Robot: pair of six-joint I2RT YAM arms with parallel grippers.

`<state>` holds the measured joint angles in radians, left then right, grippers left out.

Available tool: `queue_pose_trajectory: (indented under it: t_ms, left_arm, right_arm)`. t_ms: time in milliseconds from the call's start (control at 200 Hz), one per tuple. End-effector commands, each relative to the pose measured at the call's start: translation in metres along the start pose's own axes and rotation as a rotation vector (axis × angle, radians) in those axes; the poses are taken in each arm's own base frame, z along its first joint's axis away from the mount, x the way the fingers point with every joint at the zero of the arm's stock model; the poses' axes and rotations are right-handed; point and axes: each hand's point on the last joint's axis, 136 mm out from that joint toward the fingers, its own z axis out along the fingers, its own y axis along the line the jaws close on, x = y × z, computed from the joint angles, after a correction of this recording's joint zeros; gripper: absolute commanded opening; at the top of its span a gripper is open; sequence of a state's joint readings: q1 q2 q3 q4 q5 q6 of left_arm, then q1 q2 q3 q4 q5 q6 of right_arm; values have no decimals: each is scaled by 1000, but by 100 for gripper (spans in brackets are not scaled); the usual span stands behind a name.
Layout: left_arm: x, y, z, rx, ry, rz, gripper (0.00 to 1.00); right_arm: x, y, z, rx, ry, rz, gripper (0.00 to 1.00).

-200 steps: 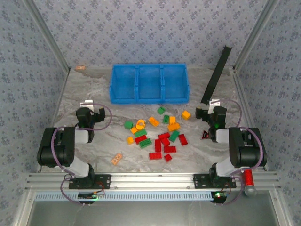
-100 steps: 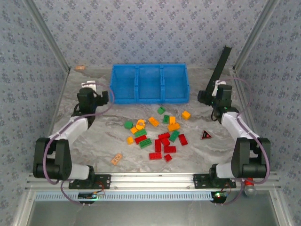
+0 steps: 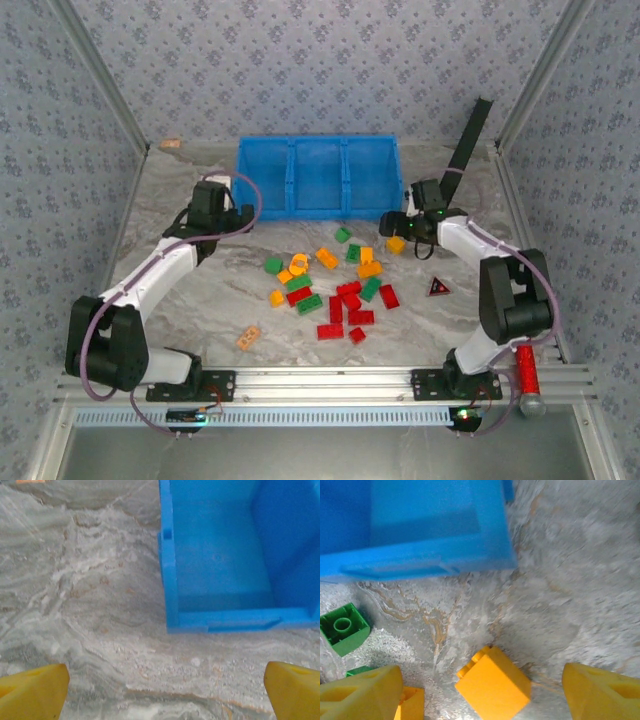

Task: Sort the legos into containers by color
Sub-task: Pick up the lego from the middle-right of the table.

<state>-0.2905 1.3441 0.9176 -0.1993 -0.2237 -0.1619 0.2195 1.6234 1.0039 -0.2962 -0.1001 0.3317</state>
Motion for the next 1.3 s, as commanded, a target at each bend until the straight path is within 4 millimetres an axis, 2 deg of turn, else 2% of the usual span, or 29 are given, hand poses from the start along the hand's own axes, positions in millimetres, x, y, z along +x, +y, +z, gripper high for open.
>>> queue_pose_trajectory:
  t_ms: [0,185,440,590,785,905,1034,1129,1189,1204,1294]
  left_arm:
    - [-5,-5,-20,34,40,-39,100]
    - [-5,-14,-40,74,40,-32,100]
    - [4,-14,-33,55,85,-19,100]
    - [3,-16,-31,54,93,-14,100]
    - [4,-17,-32,43,110,-13,100]
    - [1,-10,-35,3,108,-15,100]
    - [-2,-10,-43,12,115,-14,100]
    - [-4,-11,-51,28,115,-20,100]
    - [-5,-19,-57,82,108,-18,100]
    - [-5,-21,-59,96,104,-18,100]
    - [-7,-26,-68,146,87,-37,100]
  right_arm:
    - [8,-4,11,71,40,83,84]
    - [16,-5,31,169,71,103,83]
    - [36,-17,48,254,127,109,78]
    - [39,-19,52,248,135,113,67]
    - [38,-11,53,205,158,102,50]
    - [29,-4,46,167,146,102,45]
    - [14,5,25,158,115,50,45]
    - [-9,18,-1,146,40,-31,44]
    - [-20,23,-13,164,-19,-107,44]
    - [-33,29,-20,155,-53,-124,44]
    - [-57,37,-29,158,-108,-194,43]
